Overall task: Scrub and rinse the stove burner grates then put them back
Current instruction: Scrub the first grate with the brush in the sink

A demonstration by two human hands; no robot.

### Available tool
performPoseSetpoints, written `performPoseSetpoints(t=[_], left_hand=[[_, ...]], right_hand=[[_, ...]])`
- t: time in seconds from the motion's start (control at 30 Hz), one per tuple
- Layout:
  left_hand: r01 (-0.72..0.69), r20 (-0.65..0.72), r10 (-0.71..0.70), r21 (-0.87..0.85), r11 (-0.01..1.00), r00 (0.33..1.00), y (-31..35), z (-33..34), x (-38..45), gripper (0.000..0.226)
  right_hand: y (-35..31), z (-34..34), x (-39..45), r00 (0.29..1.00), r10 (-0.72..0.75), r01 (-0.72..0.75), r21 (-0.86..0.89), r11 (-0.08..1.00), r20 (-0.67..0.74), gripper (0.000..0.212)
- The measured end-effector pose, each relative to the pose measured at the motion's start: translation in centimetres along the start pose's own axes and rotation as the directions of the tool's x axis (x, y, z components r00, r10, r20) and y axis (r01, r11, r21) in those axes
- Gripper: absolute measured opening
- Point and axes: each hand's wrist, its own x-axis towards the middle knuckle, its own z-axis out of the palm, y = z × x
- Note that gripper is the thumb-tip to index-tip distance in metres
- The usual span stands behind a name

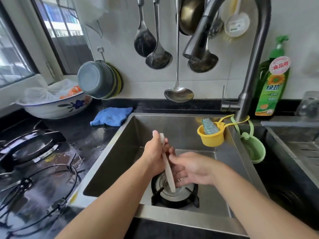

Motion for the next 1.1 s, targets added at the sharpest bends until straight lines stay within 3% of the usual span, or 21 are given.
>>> performPoseSetpoints(t=[0.1, 0.2, 0.33, 0.43, 0.5, 0.6, 0.67, 0.77, 0.87, 0.93, 1.1], left_hand=[[0.03, 0.12, -0.039, 0.083, 0.996, 0.992, 0.2, -0.1, 0.2, 0.059], [0.099, 0.124, -0.121, 0.168, 0.981, 0.985, 1.3, -1.3, 0.6, 0.081], [0.175, 0.131, -0.184, 0.079, 0.981, 0.974, 2.8, -3.0, 1.1, 0.103], [0.169, 0.078, -0.181, 0.139, 0.976, 0.98, 3.1, -3.8, 1.5, 0.09], [0.163, -0.06, -0.151, 0.3, 0.94, 0.987, 2.5, -4.2, 2.5, 0.07], [0.284, -0.28, -0.138, 0.591, 0.755, 0.95, 0.7, -5.9, 4.6, 0.048], [0.386, -0.381, -0.127, 0.745, 0.544, 0.916, -0.2, -6.6, 5.7, 0.037], [0.412, -0.412, -0.03, 0.898, 0.155, 0.911, 0.0, -6.6, 7.0, 0.027], [0.415, -0.423, -0.08, 0.904, -0.102, 0.902, -0.8, -6.5, 7.5, 0.03], [0.385, -0.415, -0.129, 0.9, -0.207, 0.901, -2.1, -6.8, 8.3, 0.021], [0.343, -0.361, -0.036, 0.909, -0.236, 0.932, -4.6, -7.4, 9.2, 0.015]], right_hand=[[0.1, -0.2, -0.2, 0.999, -0.039, 0.041, -0.089, 0.995, 0.016, 0.025], [0.1, -1.9, -0.8, 0.998, -0.064, 0.064, -0.069, 0.996, 0.009, 0.017], [-0.1, -4.9, -1.1, 0.988, -0.096, 0.102, 0.041, 0.994, -0.122, 0.015], [-0.3, -6.1, -0.4, 0.954, -0.131, 0.157, 0.078, 0.984, -0.269, 0.019], [-0.3, -6.4, 0.1, 0.929, -0.132, 0.162, 0.059, 0.985, -0.345, 0.021], [-0.3, -6.4, 0.4, 0.901, -0.113, 0.124, -0.002, 0.992, -0.418, 0.023], [0.0, -6.4, 0.4, 0.888, -0.1, 0.107, -0.01, 0.994, -0.449, 0.024], [0.2, -6.3, 0.4, 0.881, -0.097, 0.107, -0.005, 0.994, -0.462, 0.024], [0.5, -6.1, 0.4, 0.887, -0.082, 0.09, -0.005, 0.996, -0.454, 0.025], [0.6, -6.2, 0.4, 0.893, -0.068, 0.087, 0.023, 0.996, -0.445, 0.025], [0.3, -6.5, 0.6, 0.907, -0.054, 0.122, 0.137, 0.983, -0.417, 0.022]])
